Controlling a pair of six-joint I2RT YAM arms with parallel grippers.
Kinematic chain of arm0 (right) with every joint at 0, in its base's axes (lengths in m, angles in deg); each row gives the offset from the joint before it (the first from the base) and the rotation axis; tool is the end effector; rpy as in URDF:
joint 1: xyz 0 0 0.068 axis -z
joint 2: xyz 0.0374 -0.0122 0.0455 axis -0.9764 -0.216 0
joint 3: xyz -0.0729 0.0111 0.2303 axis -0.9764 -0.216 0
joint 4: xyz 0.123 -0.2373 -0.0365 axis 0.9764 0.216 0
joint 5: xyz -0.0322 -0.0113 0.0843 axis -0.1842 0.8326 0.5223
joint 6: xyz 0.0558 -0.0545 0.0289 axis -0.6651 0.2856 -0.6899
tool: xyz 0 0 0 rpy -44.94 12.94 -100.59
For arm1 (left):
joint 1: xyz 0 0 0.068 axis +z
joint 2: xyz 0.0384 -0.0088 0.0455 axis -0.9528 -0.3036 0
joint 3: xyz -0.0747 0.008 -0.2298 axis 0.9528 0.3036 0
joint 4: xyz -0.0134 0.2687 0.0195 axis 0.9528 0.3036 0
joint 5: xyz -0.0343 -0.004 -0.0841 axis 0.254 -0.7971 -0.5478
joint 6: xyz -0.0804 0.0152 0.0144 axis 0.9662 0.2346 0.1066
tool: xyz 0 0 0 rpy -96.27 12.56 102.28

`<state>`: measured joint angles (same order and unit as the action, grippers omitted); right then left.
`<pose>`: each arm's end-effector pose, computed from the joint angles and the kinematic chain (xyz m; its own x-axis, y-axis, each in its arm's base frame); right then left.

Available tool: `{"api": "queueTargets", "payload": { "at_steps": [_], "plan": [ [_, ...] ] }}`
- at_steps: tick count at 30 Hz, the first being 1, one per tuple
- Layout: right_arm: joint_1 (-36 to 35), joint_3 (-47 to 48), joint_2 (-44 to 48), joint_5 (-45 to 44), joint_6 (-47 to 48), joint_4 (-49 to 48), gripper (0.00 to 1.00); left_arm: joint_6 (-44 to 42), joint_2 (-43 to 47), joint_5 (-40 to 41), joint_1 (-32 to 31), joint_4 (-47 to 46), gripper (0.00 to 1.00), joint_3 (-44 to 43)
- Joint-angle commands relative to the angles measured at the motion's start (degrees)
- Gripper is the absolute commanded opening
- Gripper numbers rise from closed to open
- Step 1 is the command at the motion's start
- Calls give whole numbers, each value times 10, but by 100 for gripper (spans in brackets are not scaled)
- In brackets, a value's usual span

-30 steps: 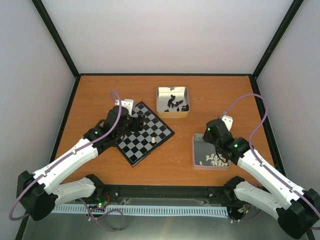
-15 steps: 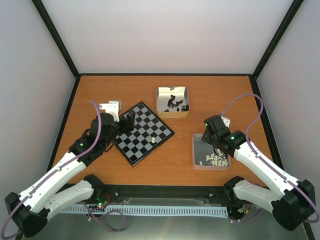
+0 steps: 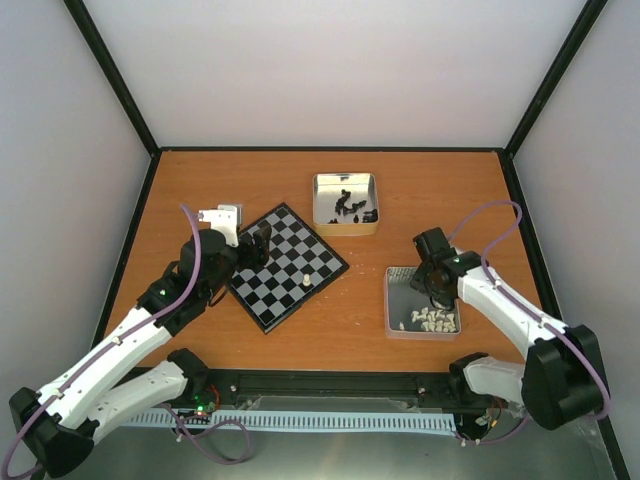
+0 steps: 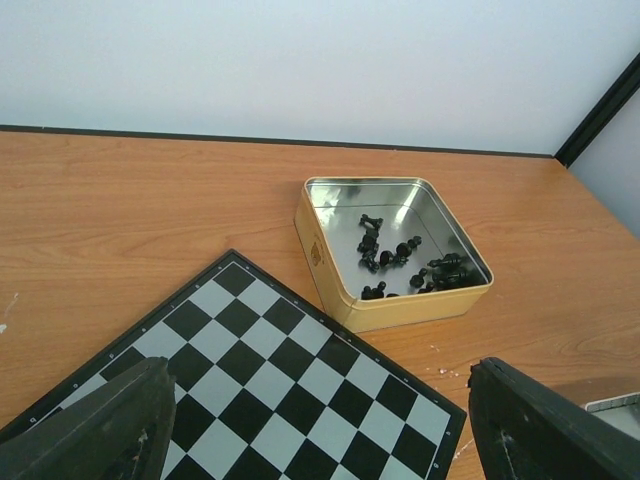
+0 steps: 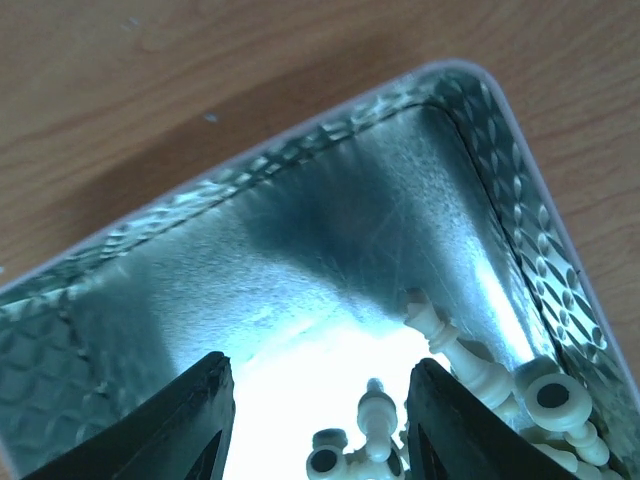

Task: Set up the chess pieces on the board
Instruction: Pick up the chess piece from the storage box.

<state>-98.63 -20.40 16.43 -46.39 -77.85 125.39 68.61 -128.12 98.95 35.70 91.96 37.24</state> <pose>0.2213 0.0715 0.1352 -0.7981 0.4959 -0.3422 0.4786 0.8668 0.1400 0.2121 -0.1322 0.2758 -0.3989 -0.1621 -0.9026 0.2265 0.9363 -0.2683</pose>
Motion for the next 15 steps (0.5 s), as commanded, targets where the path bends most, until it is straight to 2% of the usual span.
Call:
{"api": "queueTargets", "payload": {
  "at_steps": [1, 4, 8, 11, 15],
  "plan": [
    [7, -12, -29, -17, -37, 19, 49, -8, 2, -3, 3, -24, 81, -3],
    [6, -22, -31, -29, -50, 31, 48, -9, -3, -7, 4, -26, 81, -3],
    [6, -41, -23, 1, -51, 25, 47, -10, -7, -13, 4, -27, 81, -3],
    [4, -54, -20, 41, -46, 16, 40, -10, -7, -14, 4, -27, 81, -4],
    [-10, -57, -18, 52, -49, 21, 37, -10, -5, -11, 4, -26, 81, -3]
  ]
}}
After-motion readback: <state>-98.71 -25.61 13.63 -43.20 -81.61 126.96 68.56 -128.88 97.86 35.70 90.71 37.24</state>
